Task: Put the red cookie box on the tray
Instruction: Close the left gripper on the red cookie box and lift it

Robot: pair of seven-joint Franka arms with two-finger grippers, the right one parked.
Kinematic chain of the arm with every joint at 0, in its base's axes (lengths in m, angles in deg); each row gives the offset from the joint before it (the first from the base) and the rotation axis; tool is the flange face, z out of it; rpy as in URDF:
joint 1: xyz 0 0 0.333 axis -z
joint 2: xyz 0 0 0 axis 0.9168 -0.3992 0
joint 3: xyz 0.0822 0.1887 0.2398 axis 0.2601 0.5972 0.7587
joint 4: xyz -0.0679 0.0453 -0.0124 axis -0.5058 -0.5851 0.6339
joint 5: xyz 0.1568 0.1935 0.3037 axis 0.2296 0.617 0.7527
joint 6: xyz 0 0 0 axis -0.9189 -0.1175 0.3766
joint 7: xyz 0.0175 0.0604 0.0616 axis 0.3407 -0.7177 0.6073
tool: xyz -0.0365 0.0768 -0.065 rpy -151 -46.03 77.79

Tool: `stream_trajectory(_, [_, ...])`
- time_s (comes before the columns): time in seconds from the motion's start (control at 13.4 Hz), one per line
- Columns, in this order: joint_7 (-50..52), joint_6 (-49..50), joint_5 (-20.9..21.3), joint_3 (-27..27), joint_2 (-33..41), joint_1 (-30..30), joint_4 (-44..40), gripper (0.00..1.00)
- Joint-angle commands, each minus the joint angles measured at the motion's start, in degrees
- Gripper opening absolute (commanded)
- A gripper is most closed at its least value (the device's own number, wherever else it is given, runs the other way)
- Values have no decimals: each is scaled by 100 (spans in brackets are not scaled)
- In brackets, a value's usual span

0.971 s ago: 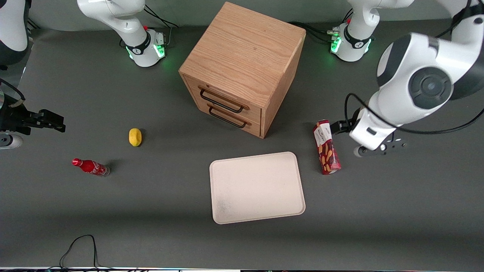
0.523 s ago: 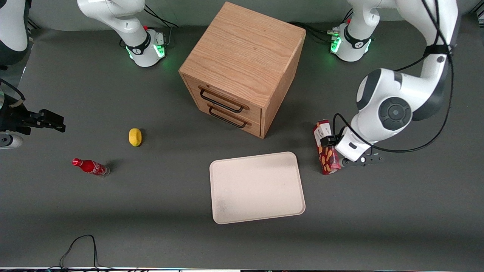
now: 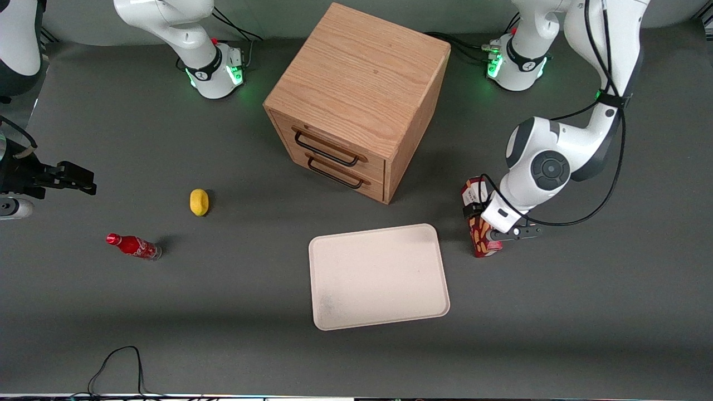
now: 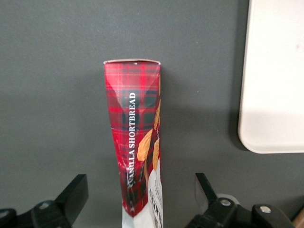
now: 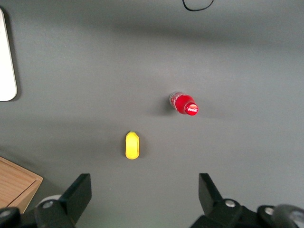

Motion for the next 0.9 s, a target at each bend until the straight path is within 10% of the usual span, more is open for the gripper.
stream_trajectory(0.0, [-88, -512, -13, 12, -14, -5, 311, 100])
stream_trajectory(0.52, [-88, -594, -5, 12, -75, -13, 331, 95])
stream_trajectory(0.6, [-123, -603, -5, 12, -75, -22, 331, 67])
stream_trajectory(0.67, [-332, -585, 4, 29, -67, -40, 331, 1])
stream_trajectory(0.82, [-360, -559, -22, 38, -75, -75, 295, 0])
